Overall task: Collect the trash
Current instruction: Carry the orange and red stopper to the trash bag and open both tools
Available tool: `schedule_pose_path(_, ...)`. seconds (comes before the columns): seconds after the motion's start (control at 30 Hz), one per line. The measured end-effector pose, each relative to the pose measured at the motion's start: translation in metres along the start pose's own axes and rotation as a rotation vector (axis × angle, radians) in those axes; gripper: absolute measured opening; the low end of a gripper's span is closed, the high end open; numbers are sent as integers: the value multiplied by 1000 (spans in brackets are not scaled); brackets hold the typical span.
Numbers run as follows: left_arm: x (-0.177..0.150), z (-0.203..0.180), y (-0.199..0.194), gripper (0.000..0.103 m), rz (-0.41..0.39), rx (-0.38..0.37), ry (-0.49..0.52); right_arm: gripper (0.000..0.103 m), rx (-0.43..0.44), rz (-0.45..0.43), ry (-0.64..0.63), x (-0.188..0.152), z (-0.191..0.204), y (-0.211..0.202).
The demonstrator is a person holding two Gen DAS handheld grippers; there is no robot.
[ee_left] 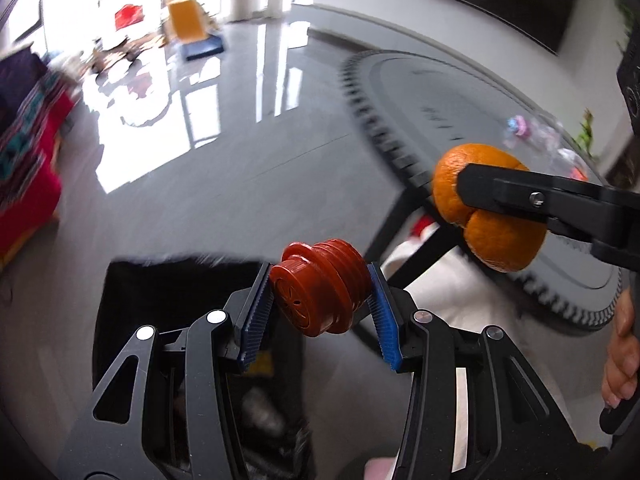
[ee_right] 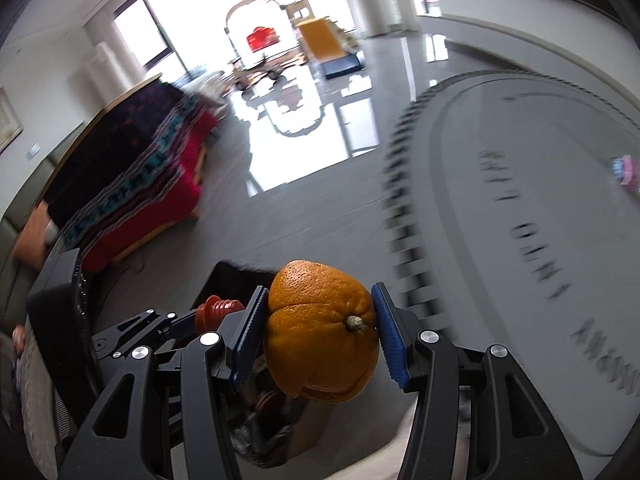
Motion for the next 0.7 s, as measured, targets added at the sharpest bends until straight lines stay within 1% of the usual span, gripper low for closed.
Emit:
schedule_pose_path(0.2, -47, 64, -1, 46, 34, 53, -144, 54, 32, 91, -101, -22, 60, 45)
schedule_pose_path(0.3, -64, 87, 0, 46, 50, 70, -203, 54, 34, 134, -142, -37, 79, 64)
schedule_pose_path(0.4, -80, 104, 1, 46, 59, 81, -244, 54, 30, 180, -177, -48, 95, 82)
schedule_pose_path(0.47, -89, 115, 0, 46, 64, 90, -258, 54, 30, 197, -202, -51, 104, 88)
schedule_pose_path(0.53, -96, 125, 0, 47, 72, 100, -275, 56, 43, 219, -232, -53, 114, 93)
schedule_pose_path(0.57, -101, 133, 0, 61, 80, 99, -281, 62, 41, 222, -237, -53, 116, 95)
schedule_pose_path(0.6, -104, 140, -1, 92, 85, 124, -305, 72, 31, 205, -233, -51, 119, 95)
schedule_pose_path(0.63, -109, 148, -5, 96, 76, 161, -335, 75, 26, 187, -229, -49, 120, 93)
schedule_pose_path(0.67, -111, 152, -8, 97, 63, 171, -349, 76, 25, 172, -229, -49, 119, 91)
schedule_pose_path(0.7, -112, 154, -11, 97, 55, 162, -353, 77, 26, 167, -234, -49, 120, 90)
Point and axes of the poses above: each gripper's, at about its wrist camera, not at the fingertips, and y roughly the way its jaws point, z to its left, x to its top, the point moved 7 cm from there along y, roughly the way its jaws point, and after that the axes turned 14 degrees about z, right-handed, at the moved point
